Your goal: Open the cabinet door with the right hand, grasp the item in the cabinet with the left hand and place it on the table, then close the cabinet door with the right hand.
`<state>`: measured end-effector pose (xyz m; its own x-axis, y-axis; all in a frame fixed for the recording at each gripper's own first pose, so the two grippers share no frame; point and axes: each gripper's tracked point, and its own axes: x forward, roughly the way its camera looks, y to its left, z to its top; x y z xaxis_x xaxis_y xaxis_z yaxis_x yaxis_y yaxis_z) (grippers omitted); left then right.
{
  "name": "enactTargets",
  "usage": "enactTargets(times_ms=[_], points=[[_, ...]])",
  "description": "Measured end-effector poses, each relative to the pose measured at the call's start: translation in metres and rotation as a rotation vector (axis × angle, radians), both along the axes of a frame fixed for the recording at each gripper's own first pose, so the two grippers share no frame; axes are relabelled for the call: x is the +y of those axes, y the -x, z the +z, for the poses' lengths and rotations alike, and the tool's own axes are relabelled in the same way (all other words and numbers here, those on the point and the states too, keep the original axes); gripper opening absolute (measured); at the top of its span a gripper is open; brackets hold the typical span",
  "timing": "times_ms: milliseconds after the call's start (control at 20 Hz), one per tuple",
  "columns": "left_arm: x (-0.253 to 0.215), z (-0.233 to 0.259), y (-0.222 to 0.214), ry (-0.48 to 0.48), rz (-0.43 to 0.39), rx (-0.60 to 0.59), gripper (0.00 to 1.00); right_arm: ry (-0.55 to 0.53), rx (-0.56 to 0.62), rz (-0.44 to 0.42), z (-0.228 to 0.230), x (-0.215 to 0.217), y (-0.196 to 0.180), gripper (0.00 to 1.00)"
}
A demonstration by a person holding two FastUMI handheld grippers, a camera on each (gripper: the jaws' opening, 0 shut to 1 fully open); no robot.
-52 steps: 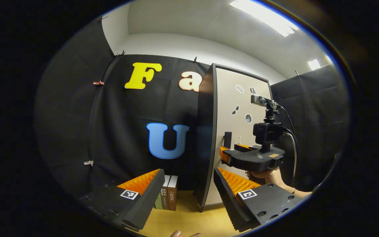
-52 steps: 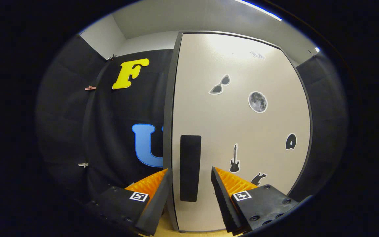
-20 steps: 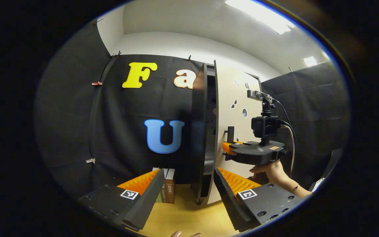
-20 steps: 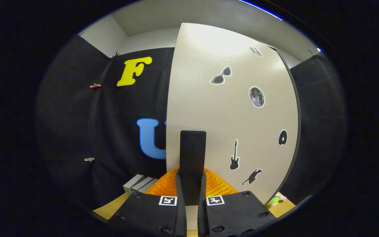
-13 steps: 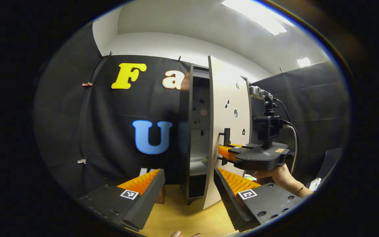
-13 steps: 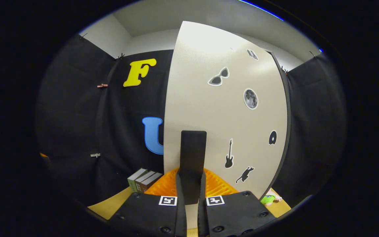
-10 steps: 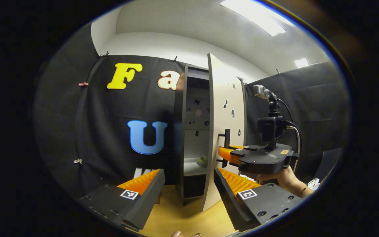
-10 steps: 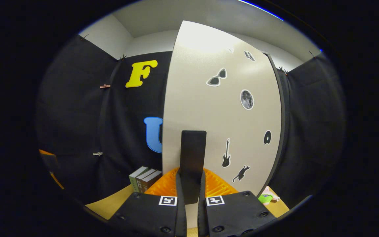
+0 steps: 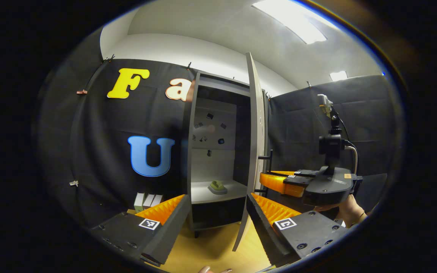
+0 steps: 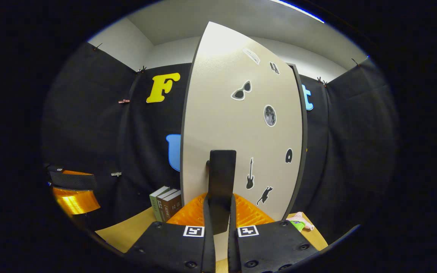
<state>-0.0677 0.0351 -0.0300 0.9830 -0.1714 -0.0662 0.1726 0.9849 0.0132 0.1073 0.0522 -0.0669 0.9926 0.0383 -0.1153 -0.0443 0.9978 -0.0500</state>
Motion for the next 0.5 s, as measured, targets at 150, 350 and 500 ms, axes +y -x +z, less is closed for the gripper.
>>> enactTargets(times_ms=[150, 350, 500], points=[[-0.023, -0.001, -0.008, -0.008, -0.083, 0.004, 0.94, 0.008, -0.012, -0.034, 0.002, -0.016, 0.011, 0.17], [-0.045, -0.010, -0.019, 0.014, -0.170, 0.024, 0.94, 0.024, -0.030, -0.090, 0.004, -0.042, 0.028, 0.17], [-0.060, -0.015, -0.025, 0.030, -0.214, 0.039, 0.94, 0.032, -0.037, -0.141, 0.006, -0.063, 0.036, 0.16]])
